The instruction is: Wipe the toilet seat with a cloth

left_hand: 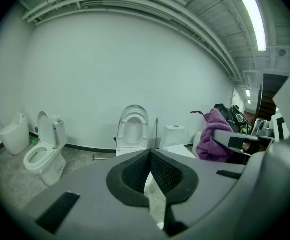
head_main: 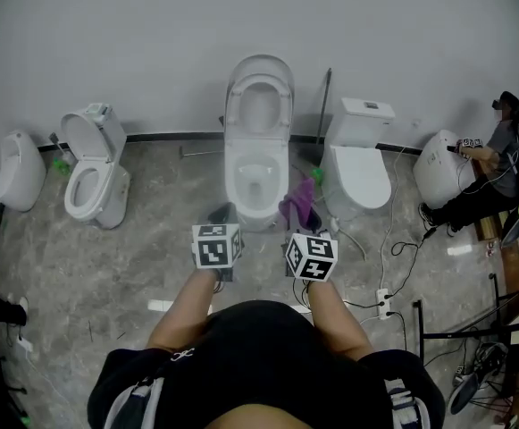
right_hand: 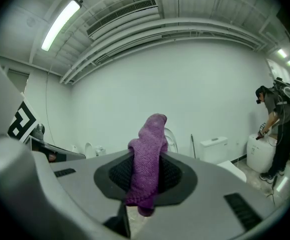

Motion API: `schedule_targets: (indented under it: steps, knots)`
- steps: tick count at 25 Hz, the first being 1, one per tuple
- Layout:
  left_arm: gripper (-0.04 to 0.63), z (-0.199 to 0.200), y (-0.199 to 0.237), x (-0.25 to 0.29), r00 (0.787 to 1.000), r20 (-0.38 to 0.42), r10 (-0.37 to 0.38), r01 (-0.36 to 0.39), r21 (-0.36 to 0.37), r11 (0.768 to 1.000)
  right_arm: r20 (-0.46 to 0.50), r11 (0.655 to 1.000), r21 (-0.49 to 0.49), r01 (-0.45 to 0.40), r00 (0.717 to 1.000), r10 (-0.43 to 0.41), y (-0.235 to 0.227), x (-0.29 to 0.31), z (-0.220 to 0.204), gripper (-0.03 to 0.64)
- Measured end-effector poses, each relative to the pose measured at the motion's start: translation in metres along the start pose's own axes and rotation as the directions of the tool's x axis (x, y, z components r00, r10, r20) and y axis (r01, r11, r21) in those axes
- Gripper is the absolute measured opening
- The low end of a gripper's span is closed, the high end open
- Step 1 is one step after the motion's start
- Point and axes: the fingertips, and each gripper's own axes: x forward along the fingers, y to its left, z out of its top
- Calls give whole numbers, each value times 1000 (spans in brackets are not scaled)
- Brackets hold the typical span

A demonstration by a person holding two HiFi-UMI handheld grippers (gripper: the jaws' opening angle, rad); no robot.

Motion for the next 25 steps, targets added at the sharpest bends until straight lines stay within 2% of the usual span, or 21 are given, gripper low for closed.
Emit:
schedule_targets:
  steps: [5, 12, 20, 25]
  knots:
    - [6, 0, 27, 0, 1000, -10, -21, 21, -9, 1000, 0, 999, 15, 29, 1000, -29, 21, 14, -1, 78]
    - [7, -20, 54, 8, 998, -56, -29, 27, -30, 999, -28, 999, 21, 35, 999, -34, 43, 35, -17, 78]
    - [6, -2, 62, 49, 998, -60, -18, 18, -8, 1000, -9, 998, 52, 42, 999, -42, 23, 81, -11, 78]
    - [6, 28, 49, 94, 998, -56, -6, 8, 32, 999, 4, 996, 82, 41, 999, -41, -16, 122, 4, 78]
